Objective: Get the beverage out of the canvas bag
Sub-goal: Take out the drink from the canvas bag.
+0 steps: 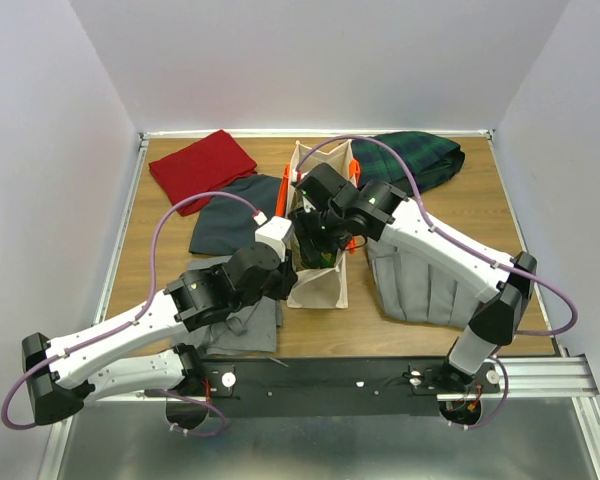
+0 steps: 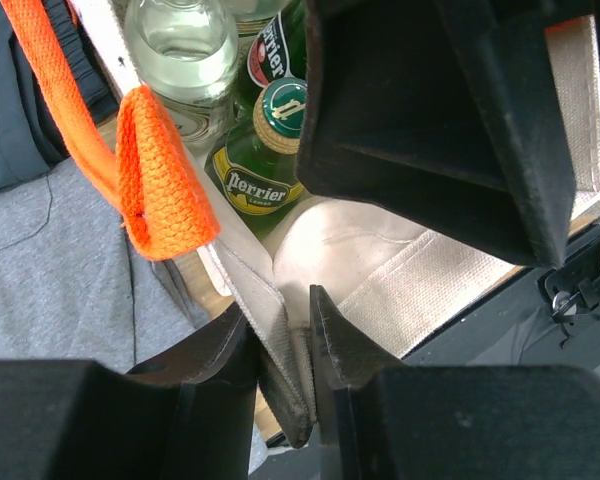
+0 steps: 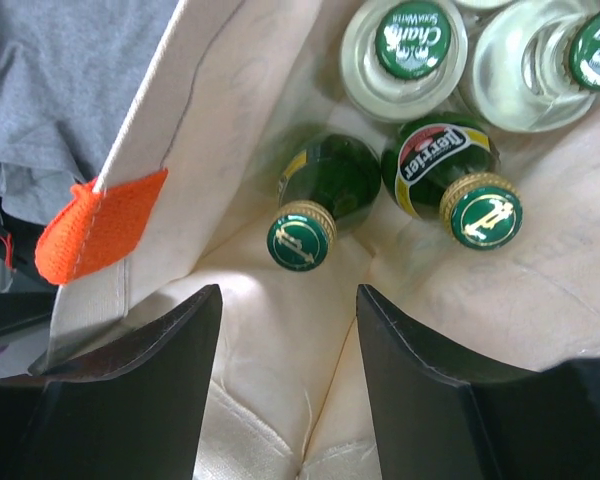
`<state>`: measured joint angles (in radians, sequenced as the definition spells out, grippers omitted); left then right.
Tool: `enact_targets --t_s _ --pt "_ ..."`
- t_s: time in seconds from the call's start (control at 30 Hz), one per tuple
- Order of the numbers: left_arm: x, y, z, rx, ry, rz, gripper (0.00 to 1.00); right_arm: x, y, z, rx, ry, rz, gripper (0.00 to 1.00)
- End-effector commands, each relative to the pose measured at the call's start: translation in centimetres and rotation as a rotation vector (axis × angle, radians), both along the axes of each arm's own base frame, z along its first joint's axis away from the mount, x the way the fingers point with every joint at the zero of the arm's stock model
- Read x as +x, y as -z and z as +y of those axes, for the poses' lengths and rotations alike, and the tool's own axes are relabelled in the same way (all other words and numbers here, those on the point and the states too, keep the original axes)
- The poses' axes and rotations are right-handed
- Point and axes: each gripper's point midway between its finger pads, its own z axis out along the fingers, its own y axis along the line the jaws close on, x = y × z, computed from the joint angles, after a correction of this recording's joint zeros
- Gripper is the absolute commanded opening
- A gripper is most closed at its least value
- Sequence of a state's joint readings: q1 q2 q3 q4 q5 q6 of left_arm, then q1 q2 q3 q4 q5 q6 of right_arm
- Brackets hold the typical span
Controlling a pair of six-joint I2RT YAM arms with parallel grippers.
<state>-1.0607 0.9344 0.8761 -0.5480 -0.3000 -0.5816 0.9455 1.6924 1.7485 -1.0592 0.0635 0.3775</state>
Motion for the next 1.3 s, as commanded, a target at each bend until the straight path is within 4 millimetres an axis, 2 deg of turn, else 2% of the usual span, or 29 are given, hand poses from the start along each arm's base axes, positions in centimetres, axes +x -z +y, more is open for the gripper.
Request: enact_targets --t_s 0.0,0.2,0.57,0.8,0.93,1.07,1.27 --pt "-1.6 2.7 2.0 0.114 0.017 0.068 0.33 0.8 0.5 0.6 -0.002 0.023 -0.038 0.66" --pt "-1.8 2.9 1.9 0.118 0.026 0.077 0.33 1.1 1.5 0.8 -0.006 0.025 -0.036 0.66" --pt "-1.6 2.6 1.7 0.109 0.027 0.068 0.39 1.5 3.0 1.7 -0.021 0.015 -0.023 0.64" --pt "-1.5 2.7 1.7 0.113 0.022 0.069 0.40 1.4 3.9 1.4 -0.054 0.016 0.003 0.61" --pt "-1.5 2.6 1.7 0.112 0.020 0.067 0.41 1.2 4.2 1.3 -0.060 0.017 0.015 0.60" --pt "-1.5 2.6 1.7 0.113 0.021 0.067 0.41 1.2 4.2 1.3 -0.062 0.018 0.015 0.55" --pt "-1.5 2.8 1.6 0.120 0.024 0.069 0.41 0.9 4.3 0.8 -0.082 0.018 0.024 0.55"
